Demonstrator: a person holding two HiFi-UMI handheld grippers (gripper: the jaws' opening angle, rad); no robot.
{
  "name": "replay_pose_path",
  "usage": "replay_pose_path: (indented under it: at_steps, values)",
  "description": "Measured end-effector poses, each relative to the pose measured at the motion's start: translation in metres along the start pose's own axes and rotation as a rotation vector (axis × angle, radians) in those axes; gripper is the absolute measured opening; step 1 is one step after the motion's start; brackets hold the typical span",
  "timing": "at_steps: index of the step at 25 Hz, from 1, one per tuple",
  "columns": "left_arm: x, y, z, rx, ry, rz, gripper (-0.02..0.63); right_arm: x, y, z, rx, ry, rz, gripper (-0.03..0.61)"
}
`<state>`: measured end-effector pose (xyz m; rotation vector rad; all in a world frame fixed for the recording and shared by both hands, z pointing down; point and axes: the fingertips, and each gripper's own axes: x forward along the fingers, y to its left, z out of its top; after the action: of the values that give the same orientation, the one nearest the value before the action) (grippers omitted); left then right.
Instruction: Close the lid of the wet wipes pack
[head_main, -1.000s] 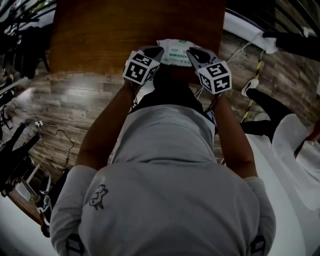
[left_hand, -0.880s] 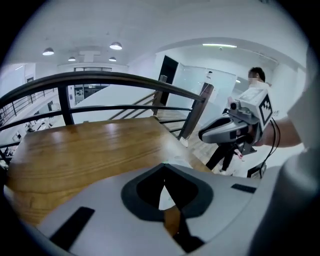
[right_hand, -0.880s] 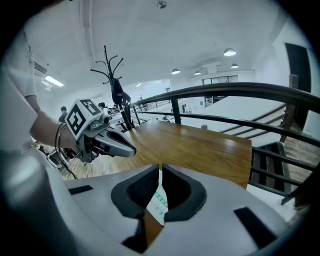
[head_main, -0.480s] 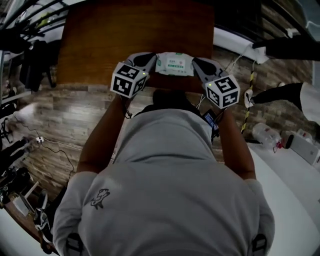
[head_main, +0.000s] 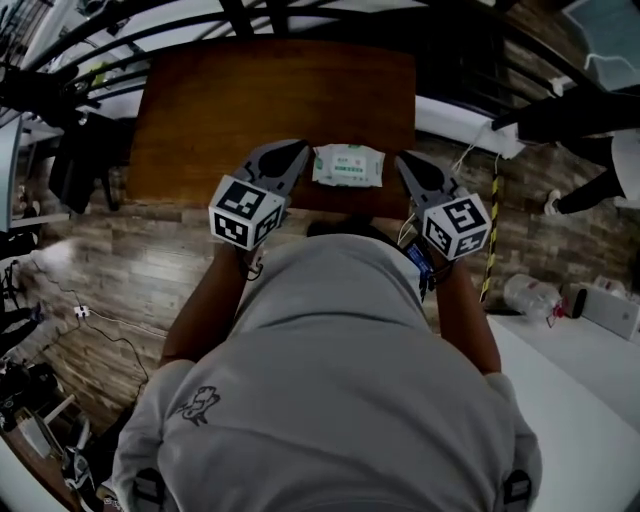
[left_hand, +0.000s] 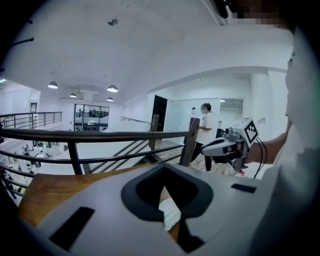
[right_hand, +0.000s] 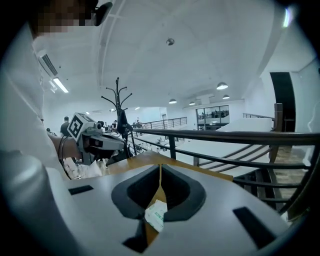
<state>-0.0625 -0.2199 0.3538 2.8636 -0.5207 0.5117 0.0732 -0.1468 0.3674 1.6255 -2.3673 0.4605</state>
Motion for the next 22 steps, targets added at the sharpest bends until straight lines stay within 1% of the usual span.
replay_pose_path:
  at_steps: [4, 8, 14, 18, 22]
  values:
    - [-0.017, -0.003, 0.008, 0.011, -0.034, 0.001, 0.009, -0.007, 0.007, 0.016, -0.006, -0.051, -0.02, 0.038]
    - [-0.022, 0.005, 0.003, -0.008, -0.036, 0.007, 0.009, -0.002, 0.013, 0.018, 0.003, -0.07, -0.025, 0.038]
    - [-0.028, 0.004, 0.002, -0.003, -0.033, -0.002, 0.009, 0.0, 0.026, 0.02, 0.002, -0.083, -0.015, 0.038]
    - [-0.029, -0.005, 0.008, -0.006, -0.045, 0.001, 0.009, -0.007, 0.032, 0.021, 0.0, -0.087, 0.002, 0.038]
    - [-0.022, -0.02, 0.013, 0.004, -0.049, 0.01, 0.009, -0.018, 0.026, 0.022, -0.015, -0.094, 0.021, 0.038]
